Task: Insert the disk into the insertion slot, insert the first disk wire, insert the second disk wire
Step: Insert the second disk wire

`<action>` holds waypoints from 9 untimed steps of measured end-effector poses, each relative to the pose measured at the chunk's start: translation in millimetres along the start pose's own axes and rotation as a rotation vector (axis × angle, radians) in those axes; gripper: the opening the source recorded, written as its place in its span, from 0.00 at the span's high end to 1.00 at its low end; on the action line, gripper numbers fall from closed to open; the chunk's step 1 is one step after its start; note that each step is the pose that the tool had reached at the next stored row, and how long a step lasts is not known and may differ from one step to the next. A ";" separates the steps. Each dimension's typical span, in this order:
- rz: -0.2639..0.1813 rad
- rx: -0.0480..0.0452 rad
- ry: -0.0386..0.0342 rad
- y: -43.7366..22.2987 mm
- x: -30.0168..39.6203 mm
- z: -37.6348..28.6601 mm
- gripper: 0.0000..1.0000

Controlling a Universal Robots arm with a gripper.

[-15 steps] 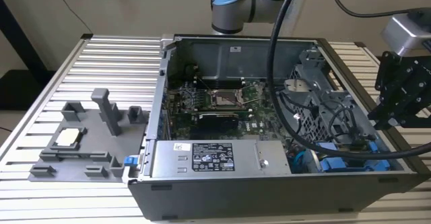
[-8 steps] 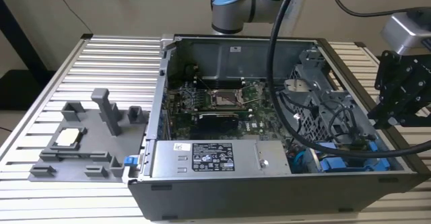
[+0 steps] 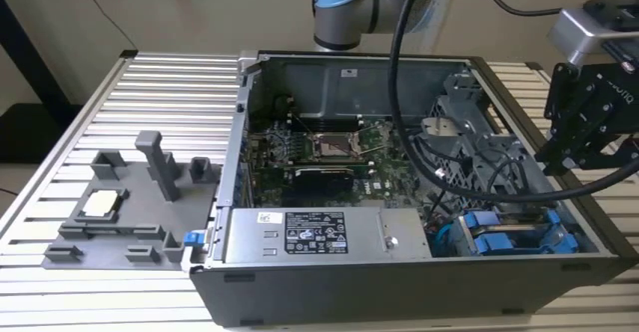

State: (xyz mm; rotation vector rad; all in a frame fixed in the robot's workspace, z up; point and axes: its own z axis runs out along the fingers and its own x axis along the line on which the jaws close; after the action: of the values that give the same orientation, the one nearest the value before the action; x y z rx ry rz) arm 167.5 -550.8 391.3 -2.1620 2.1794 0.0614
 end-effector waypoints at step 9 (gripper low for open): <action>0.000 0.0010 0.0000 11.5 -5.1 0.3 0.73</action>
State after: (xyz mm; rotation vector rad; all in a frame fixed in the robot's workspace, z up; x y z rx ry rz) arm 156.0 -545.5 391.2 -2.1616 2.1789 0.0603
